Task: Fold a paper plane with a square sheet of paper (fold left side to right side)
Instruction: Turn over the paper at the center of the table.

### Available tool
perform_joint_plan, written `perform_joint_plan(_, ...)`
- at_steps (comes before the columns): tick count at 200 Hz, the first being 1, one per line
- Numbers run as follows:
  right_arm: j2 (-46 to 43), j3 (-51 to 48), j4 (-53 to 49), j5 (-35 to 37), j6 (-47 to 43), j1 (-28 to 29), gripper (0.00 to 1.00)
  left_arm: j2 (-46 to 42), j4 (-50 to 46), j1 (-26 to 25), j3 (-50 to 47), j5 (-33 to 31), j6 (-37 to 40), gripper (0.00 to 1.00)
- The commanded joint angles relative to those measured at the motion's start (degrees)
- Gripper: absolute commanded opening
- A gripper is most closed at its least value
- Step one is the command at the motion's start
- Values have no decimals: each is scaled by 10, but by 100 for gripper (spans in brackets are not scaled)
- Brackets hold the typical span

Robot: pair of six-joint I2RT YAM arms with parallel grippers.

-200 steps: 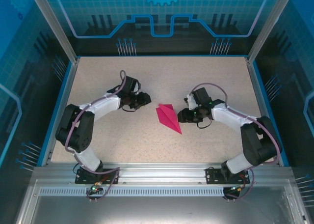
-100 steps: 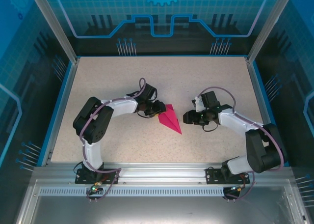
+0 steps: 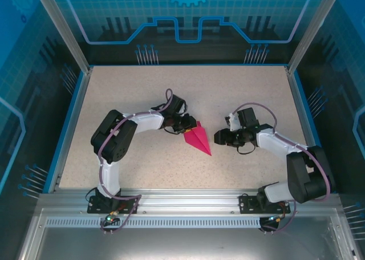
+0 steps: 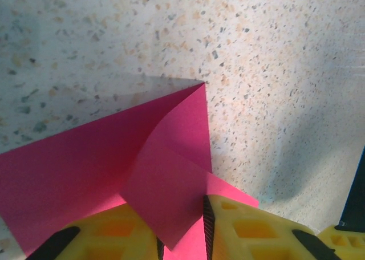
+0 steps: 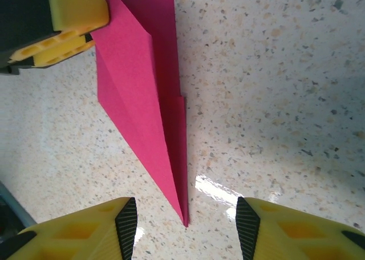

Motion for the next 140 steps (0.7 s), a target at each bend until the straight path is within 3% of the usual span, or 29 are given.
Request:
perform_joint_plan(1, -20, -17, 46, -64, 18, -30, 52, -12, 0, -4, 11, 9, -3, 24)
perform_joint_plan(58, -61, -48, 159, -197, 68, -92, 59, -80, -20, -4, 30, 6, 17, 12)
perform_joint_plan(86, -64, -50, 207, -251, 103, -113, 73, -128, -57, -2, 68, 2, 40, 11)
perform_joint_plan(109, -69, -56, 277, -286, 153, -128, 98, -167, -80, -1, 110, 4, 61, 11)
perform_joint_plan(140, -73, -54, 385, -349, 223, -131, 100, -197, -107, -1, 167, 17, 82, 12)
